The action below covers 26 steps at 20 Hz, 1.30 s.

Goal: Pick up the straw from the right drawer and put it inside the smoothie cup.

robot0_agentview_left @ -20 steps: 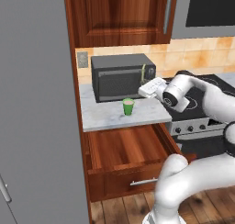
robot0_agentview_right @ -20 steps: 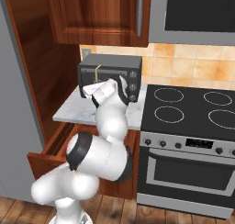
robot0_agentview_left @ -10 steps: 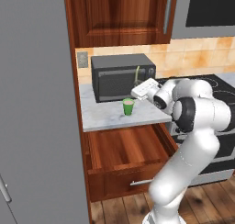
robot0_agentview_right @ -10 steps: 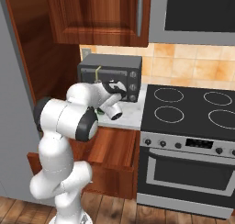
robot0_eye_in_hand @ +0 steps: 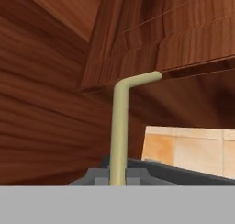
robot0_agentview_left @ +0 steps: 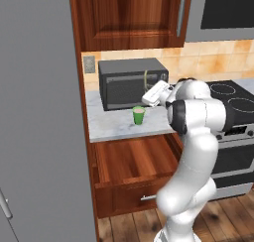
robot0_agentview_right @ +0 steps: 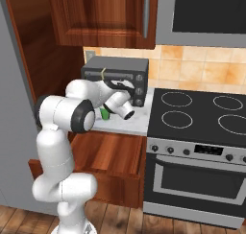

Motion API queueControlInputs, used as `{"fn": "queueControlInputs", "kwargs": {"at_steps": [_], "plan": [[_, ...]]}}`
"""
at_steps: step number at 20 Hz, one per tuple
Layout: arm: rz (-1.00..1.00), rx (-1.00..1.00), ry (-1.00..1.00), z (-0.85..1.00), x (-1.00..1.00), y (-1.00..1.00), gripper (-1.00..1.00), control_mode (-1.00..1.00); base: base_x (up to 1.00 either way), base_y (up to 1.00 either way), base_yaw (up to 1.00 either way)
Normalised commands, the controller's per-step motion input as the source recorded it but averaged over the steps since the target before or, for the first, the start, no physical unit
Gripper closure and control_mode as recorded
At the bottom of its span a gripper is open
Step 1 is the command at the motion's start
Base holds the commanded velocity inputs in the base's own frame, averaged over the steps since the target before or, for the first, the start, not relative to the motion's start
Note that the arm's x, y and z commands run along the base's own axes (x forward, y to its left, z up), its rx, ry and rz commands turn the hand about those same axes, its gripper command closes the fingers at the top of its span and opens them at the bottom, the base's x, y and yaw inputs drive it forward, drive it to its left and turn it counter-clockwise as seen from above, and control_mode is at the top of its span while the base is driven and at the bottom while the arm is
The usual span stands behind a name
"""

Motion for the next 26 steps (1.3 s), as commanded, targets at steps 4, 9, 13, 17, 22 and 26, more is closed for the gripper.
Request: {"fn": "queueControlInputs", "kwargs": {"at_steps": [4, 9, 13, 17, 22, 26], "plan": [[0.07, -0.11, 0.0, 0.0, 0.11, 0.0, 1.0, -1.0, 0.0, 0.0, 0.0], [0.1, -0.01, 0.0, -0.12, 0.23, 0.0, 1.0, -1.0, 0.0, 0.0, 0.0], [0.09, 0.05, 0.0, -0.25, 0.31, 0.0, 1.0, -1.0, 0.0, 0.0, 0.0], [0.08, 0.1, 0.0, -0.25, 0.33, 0.0, 1.0, -1.0, 0.0, 0.0, 0.0], [0.12, 0.1, 0.0, -0.2, 0.3, 0.0, 1.0, -1.0, 0.0, 0.0, 0.0], [0.22, 0.03, 0.0, -0.17, 0.19, 0.0, 1.0, -1.0, 0.0, 0.0, 0.0]]}}
